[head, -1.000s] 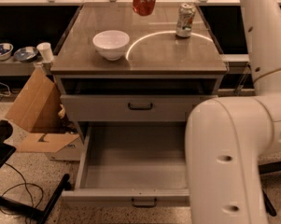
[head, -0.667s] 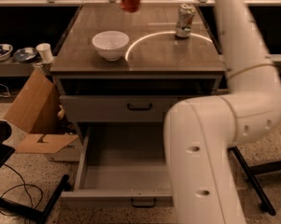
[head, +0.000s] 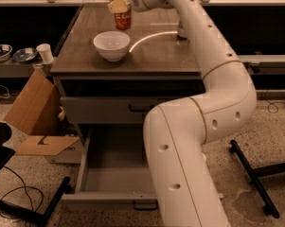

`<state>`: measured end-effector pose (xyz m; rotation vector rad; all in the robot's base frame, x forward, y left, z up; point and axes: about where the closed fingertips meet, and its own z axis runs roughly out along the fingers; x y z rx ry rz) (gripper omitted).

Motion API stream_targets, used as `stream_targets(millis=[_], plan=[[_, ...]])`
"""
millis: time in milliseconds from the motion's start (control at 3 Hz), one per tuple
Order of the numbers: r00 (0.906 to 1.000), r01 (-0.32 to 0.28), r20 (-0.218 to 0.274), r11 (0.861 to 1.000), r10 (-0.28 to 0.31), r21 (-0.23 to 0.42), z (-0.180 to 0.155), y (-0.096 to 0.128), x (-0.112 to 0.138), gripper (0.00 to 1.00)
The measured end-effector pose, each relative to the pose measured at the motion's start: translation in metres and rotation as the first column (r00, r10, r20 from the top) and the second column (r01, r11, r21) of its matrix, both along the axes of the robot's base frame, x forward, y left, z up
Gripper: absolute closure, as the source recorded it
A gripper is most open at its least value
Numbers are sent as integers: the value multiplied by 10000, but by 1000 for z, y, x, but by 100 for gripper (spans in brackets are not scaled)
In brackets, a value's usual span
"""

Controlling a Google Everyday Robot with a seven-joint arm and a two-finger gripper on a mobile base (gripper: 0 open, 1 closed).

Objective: Pick coke can from middle drawer and place on counter

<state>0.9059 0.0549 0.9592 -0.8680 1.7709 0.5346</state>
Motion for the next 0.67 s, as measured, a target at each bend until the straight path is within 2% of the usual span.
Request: stream_targets(millis=[333, 667], plan=[[9984, 463, -316, 9989, -466, -95, -28, 4, 17, 100], [9963, 848, -110, 9962, -850, -218, -38, 6, 31, 100]])
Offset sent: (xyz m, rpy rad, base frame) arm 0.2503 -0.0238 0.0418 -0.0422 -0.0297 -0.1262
